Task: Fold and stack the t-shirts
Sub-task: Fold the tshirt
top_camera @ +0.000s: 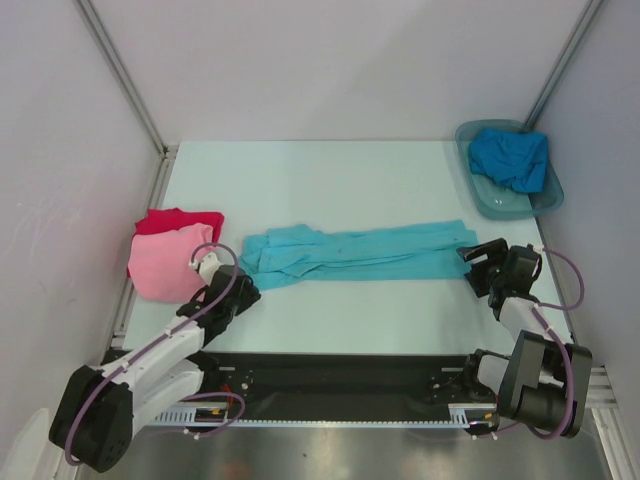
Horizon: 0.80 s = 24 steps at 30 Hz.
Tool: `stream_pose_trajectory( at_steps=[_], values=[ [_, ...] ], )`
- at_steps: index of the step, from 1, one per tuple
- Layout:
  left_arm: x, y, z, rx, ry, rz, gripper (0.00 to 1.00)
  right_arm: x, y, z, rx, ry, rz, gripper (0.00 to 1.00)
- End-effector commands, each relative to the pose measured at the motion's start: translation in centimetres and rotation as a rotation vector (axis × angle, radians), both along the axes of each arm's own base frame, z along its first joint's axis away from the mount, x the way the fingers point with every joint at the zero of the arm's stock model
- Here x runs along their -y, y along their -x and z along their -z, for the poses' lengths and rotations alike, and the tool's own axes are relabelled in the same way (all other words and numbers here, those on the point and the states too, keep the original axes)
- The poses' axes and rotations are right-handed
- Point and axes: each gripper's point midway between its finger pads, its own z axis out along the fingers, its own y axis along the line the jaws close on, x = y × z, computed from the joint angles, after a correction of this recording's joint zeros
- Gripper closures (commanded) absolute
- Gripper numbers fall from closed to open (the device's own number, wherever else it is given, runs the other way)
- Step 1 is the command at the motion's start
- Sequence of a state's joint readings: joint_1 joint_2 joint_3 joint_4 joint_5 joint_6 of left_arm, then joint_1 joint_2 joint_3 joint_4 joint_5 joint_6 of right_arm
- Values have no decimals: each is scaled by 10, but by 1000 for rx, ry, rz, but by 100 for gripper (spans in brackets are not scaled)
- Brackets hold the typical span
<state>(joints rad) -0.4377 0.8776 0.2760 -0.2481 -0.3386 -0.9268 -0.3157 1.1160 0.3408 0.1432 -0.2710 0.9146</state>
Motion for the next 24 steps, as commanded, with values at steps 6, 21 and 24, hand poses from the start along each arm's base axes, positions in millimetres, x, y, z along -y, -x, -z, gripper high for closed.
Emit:
stream_pose_trajectory(
  at_steps=[6,21,24],
  values=[
    [9,-27,-8,93,45,-38,43,-2,5,2,-2,-23,-18,19],
    [15,-39,-21,149,68,-34,43,0,21,12,-86,-5,-8,19],
    [13,-39,-22,160,65,-41,43,2,23,18,-104,-2,-2,19]
  ],
)
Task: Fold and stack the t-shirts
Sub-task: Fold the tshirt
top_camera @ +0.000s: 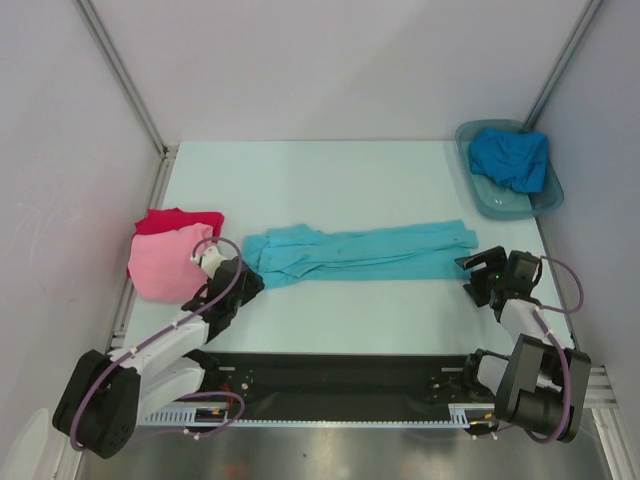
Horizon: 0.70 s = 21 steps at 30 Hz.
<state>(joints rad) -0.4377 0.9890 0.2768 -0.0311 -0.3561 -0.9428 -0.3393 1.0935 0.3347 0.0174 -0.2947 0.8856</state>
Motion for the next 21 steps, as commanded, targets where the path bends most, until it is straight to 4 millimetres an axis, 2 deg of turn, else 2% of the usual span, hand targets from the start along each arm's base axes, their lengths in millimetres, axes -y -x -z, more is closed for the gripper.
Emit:
stream_pose_trajectory(
  at_steps=[1,6,11,14,21],
  values=[
    [0,-7,-11,54,15,-19,43,6,1,2,-11,28,11,18],
    [5,-22,-18,87,11,-13,42,12,-5,9,-12,20,22,19],
    [18,-31,-6,41,38,6,42,16,-6,11,-11,17,39,19],
    [21,-36,-6,47,45,3,42,18,-8,13,-7,7,58,19],
    [24,-49,-12,65,31,0,42,17,-27,20,28,-50,82,20]
  ],
)
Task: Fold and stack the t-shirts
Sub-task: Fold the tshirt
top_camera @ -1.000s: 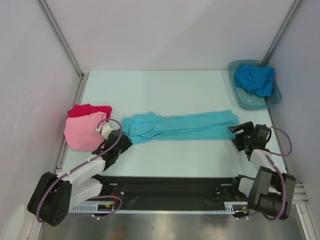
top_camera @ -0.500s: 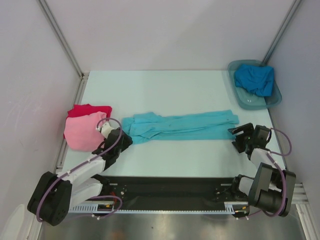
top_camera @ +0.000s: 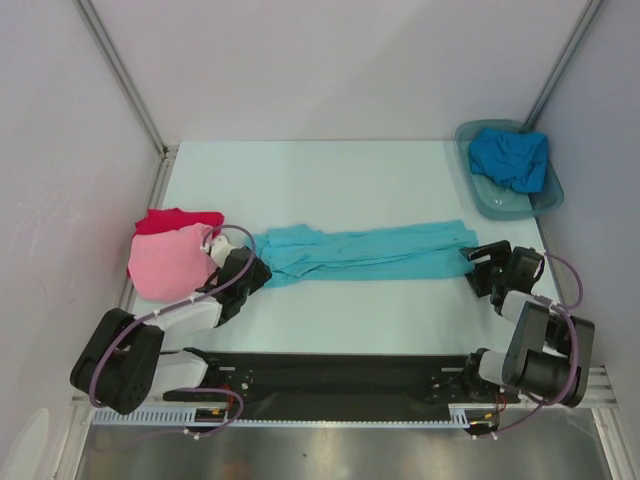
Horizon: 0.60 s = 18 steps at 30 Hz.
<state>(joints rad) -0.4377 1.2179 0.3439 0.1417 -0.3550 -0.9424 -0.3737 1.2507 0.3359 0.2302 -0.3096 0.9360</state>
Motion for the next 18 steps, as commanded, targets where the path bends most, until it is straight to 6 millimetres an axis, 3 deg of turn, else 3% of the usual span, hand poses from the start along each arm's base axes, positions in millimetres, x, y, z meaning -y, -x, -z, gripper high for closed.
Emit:
stream_pose_trajectory(
  at_steps=[1,6,10,18],
  values=[
    [10,-20,-18,59,27,0,42,-1,-5,15,-23,-31,24,20],
    [19,-35,-24,65,37,6,42,-12,-28,14,1,-25,8,20],
    [23,-46,-31,77,32,12,42,-24,-39,24,-23,-34,-11,20],
    [24,-53,-29,64,19,23,45,-20,-43,22,-19,-21,4,21]
  ],
)
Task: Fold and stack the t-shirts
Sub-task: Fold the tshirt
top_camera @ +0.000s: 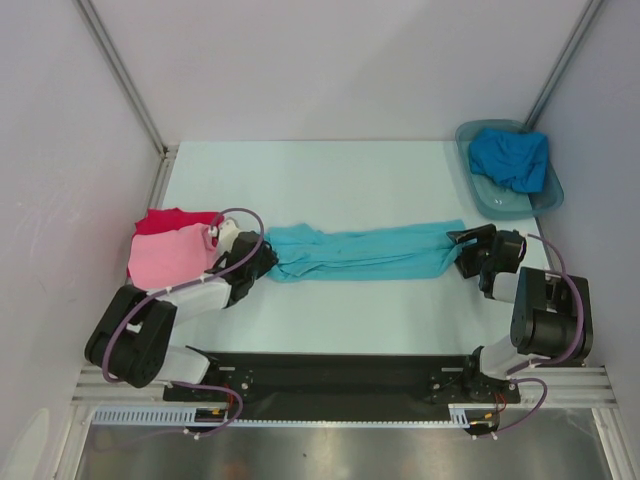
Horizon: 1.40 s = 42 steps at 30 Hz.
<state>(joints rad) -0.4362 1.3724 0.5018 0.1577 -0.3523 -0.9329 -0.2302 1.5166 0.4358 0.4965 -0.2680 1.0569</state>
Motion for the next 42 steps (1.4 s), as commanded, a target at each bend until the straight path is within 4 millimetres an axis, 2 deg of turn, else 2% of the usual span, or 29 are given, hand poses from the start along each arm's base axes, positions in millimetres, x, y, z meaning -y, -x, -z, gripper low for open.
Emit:
stream_pose_trajectory(
  at_steps=[1,4,7,8,10,11,12,14,17,19,20,22,23,24,25,26,27,28,29,30,32,34,36,37,38,39,40,41,42],
  values=[
    [6,-13,-14,47,17,16,46,7,16,23,-98,28,47,22],
    [4,-13,-15,41,16,16,55,9,17,16,-81,30,57,30],
    [5,-13,-20,45,16,24,67,11,15,10,-71,27,63,43],
    [6,-16,-24,52,19,26,74,11,15,10,-72,26,62,50],
    [7,-16,-25,43,12,34,82,11,15,8,-64,25,59,63],
    [8,-19,-28,48,14,35,89,11,14,8,-62,26,57,77],
    [8,-19,-28,45,11,38,93,10,14,8,-61,24,55,88],
    [10,-21,-29,43,11,41,100,12,14,11,-65,23,55,100],
    [9,-23,-23,10,4,38,100,12,13,14,-73,26,52,100],
    [7,-32,-27,-11,-10,20,100,12,14,15,-81,31,55,100],
    [9,-45,-35,-7,-14,12,99,11,16,17,-93,34,52,100],
    [3,-51,-32,-63,-48,3,100,9,21,20,-109,35,51,100],
    [8,-66,-48,-38,-37,7,100,8,26,19,-117,42,49,100],
    [7,-68,-38,-85,-60,13,100,8,29,18,-123,45,48,100],
    [7,-75,-41,-90,-62,15,100,6,33,17,-129,49,47,100],
    [11,-90,-56,-69,-55,17,100,3,40,15,-138,51,43,100],
    [10,-91,-45,-119,-80,23,100,-2,45,15,-144,54,29,100],
    [9,-96,-46,-130,-85,22,100,-5,49,13,-146,55,25,100],
    [13,-109,-59,-109,-76,27,100,-11,57,16,-167,48,13,100],
    [12,-108,-46,-162,-91,38,100,-17,62,10,-148,51,1,100],
    [16,-121,-54,-162,-80,46,100,-26,72,10,-160,48,-24,100],
    [17,-123,-43,-208,-75,57,100,-45,83,6,-157,42,-82,100],
    [19,-129,-44,-224,-66,65,100,-60,93,5,-160,34,-125,100],
    [18,-132,-35,-245,-71,70,99,-77,102,2,-150,30,-167,100],
    [20,-144,-45,-225,-68,76,100,-86,110,4,-164,30,-195,100],
    [17,-144,-43,-253,-86,81,100,-90,114,3,-160,39,-195,100],
    [19,-148,-41,-265,-87,94,100,-108,125,1,-158,27,-244,100],
    [23,-161,-45,-259,-85,101,100,-115,129,0,-154,24,-259,100],
    [23,-161,-41,-286,-96,116,100,-122,133,0,-153,20,-271,100]
  ],
)
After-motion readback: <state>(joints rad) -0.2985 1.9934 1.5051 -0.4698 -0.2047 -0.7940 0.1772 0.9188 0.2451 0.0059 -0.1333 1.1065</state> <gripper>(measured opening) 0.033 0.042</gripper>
